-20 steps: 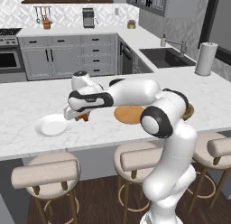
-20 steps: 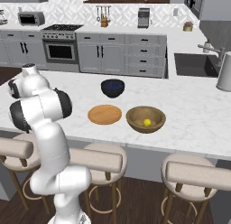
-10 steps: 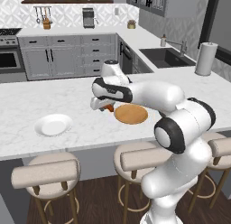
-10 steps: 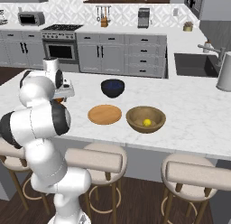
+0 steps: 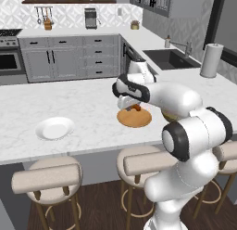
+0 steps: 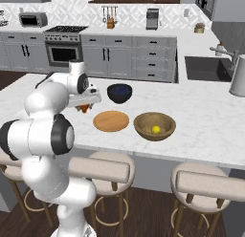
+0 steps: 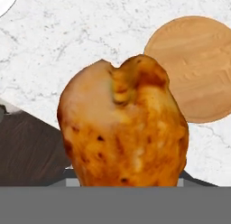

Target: Pick the chicken drumstick and lemon from their plates and place them in the bowl. Then put the bowl in the fridge.

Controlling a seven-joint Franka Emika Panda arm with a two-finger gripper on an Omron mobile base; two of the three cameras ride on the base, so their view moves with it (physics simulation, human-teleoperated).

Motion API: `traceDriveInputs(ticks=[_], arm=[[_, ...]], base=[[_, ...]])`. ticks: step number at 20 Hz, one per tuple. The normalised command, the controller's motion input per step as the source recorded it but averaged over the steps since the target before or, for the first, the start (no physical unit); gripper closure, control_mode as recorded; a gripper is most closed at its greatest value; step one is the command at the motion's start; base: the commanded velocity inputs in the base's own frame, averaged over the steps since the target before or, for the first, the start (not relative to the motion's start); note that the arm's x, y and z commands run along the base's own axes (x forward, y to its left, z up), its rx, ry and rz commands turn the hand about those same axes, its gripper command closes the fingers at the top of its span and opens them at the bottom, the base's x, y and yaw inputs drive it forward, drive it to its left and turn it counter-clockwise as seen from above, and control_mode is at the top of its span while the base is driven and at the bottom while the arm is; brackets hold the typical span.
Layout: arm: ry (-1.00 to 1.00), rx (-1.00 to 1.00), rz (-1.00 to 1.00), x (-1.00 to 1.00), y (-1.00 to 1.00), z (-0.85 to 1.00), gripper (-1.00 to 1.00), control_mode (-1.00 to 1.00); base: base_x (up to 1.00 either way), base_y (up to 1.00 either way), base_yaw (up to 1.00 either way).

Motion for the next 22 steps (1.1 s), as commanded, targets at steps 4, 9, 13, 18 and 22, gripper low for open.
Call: traceDriveInputs(ticks=[4,9,13,18,22], arm=[[0.03,0.00,-0.04,0.00,-1.00,0.00,1.00,-1.00],[0.01,0.00,-0.04,0.16,-1.00,-0.21,1.00,-1.00],[0.04,0.00,0.00,0.49,-1.00,-0.32,1.00,-1.00],[0.12,0.00,0.00,0.61,-1.00,-0.08,1.00,-1.00],[0.09,0.00,0.00,0.19,-1.00,-0.01,1.00,-1.00]], base=[[0.00,0.00,0.00],[0.00,0.00,0.00],[0.00,0.00,0.00],[0.00,0.00,0.00],[0.00,0.00,0.00]])
